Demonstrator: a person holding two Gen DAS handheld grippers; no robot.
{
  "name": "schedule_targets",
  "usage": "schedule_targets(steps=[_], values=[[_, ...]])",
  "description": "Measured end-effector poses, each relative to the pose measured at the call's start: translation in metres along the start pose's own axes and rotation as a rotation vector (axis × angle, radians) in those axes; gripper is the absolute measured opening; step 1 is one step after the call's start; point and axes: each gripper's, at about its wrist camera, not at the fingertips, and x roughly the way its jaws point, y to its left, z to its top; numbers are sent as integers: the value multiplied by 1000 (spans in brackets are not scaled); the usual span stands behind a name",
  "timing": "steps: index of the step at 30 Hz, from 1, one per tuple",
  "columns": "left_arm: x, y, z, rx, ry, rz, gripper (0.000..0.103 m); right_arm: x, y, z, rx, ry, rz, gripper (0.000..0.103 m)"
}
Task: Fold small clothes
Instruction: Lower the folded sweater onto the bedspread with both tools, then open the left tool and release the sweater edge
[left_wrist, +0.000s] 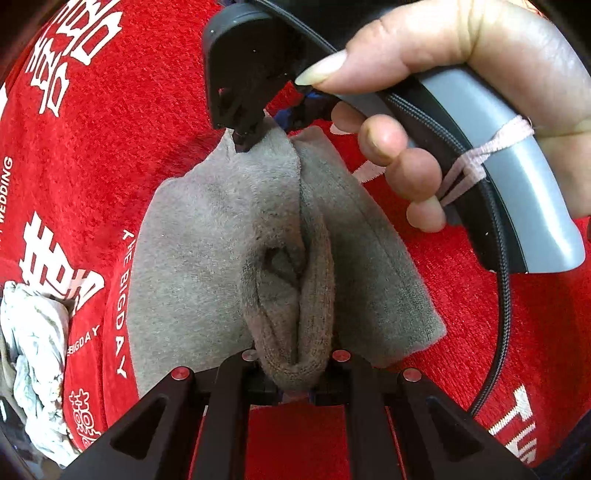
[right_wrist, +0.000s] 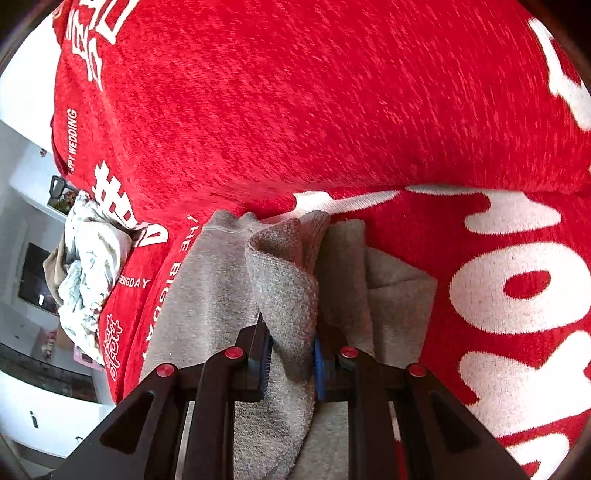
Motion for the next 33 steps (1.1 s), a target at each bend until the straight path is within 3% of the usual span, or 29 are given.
schedule_targets(steps=[5,10,13,17,20,21,23,25,27,29,30,31,33], values=[[-2,-13,-2,34,-13,44,9,-1,-9,-2,9,-19,12,20],[-18,-14,2,40,-55,24,9,-20,-9,1,2,-76,56,20],[-8,-18,5,42,-23,4,9,-15,-16,0,1,-48,9,20],[-4,-20,1,49,-40,2,9,-9,-35,-7,57,-51,0,17],[-6,-11,0,19,-49,-54,11,-13,-39,-9,71,-75,-8,17],[-6,-4,0,6,-48,-82,15,-17,-38,-9,69,-82,-5,18],[-10,7,-2,-23,-54,-178,55,-24,-30,-9,63,-89,-24,22],[-17,18,-8,-61,-86,-199,78,-37,-19,-10,31,-113,-61,23],[-26,30,-17,-88,-124,-246,82,-50,-2,-14,-9,-142,-84,24],[-32,47,-28,-110,-130,-348,82,-63,12,-20,-35,-165,-35,26],[-36,57,-35,-129,-139,-401,82,-69,18,-24,-47,-175,-3,36],[-38,69,-43,-155,-150,-454,82,-74,24,-27,-56,-185,28,53],[-38,95,-56,-216,-151,-513,82,-78,37,-38,-75,-199,131,79]])
